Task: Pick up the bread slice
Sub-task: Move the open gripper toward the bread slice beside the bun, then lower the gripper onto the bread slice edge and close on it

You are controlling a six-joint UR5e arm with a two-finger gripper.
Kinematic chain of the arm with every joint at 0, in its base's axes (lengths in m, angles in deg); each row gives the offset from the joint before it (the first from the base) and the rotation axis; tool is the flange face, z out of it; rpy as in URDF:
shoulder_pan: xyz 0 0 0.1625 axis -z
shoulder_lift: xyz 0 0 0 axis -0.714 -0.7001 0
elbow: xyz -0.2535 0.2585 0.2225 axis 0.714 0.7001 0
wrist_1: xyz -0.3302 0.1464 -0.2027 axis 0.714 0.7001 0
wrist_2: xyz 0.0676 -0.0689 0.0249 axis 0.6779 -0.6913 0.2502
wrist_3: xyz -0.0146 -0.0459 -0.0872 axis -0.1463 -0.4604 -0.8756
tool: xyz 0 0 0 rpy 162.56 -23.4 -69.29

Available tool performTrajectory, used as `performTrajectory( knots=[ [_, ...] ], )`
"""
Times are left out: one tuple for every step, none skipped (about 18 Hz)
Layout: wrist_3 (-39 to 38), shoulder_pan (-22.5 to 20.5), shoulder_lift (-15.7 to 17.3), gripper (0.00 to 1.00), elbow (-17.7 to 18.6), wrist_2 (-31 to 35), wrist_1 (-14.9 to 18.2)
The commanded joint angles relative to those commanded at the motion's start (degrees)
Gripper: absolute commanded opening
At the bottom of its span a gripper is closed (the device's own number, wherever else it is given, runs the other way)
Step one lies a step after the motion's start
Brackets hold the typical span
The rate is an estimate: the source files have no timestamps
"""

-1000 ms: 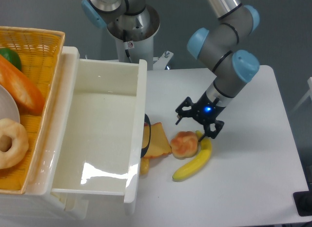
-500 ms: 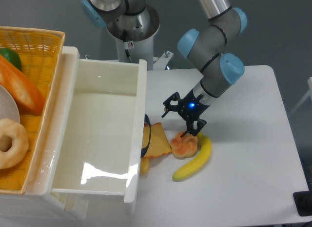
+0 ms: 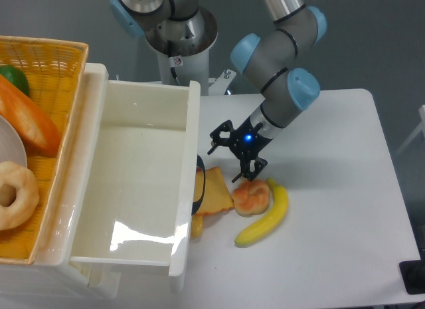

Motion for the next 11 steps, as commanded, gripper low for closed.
performTrajectory(
  knots=[
    [0.0,0.09,0.0,0.97,0.0,-0.09,-0.09],
    [0.0,0.27,-0.09,0.96,0.0,-0.09,-0.17],
    [-0.09,0.44,-0.09,0.96,0.0,-0.09,-0.09],
    [-0.09,0.53,-0.17,0.94,0.0,-0.09,-0.17],
    [-0.09,0.53,-0.26,0.93,0.0,-0.09,-0.26],
    [-0.09,0.53,-0.44,0.93,0.0,-0.09,-0.26],
    [-0.09,0.53,-0.53,0.91,0.0,-0.09,-0.35],
    [-0.09,0.62,-0.61,0.9,0.0,-0.09,-0.35],
    [-0.09,0.62,-0.96,0.89,0.0,-0.09,-0.35],
    [-0.09,0.88,-1.23,0.88,-0.09,-0.09,-0.44],
    [-0.09,0.97,-1.32,0.88,-0.09,-0.09,-0.7]
  ],
)
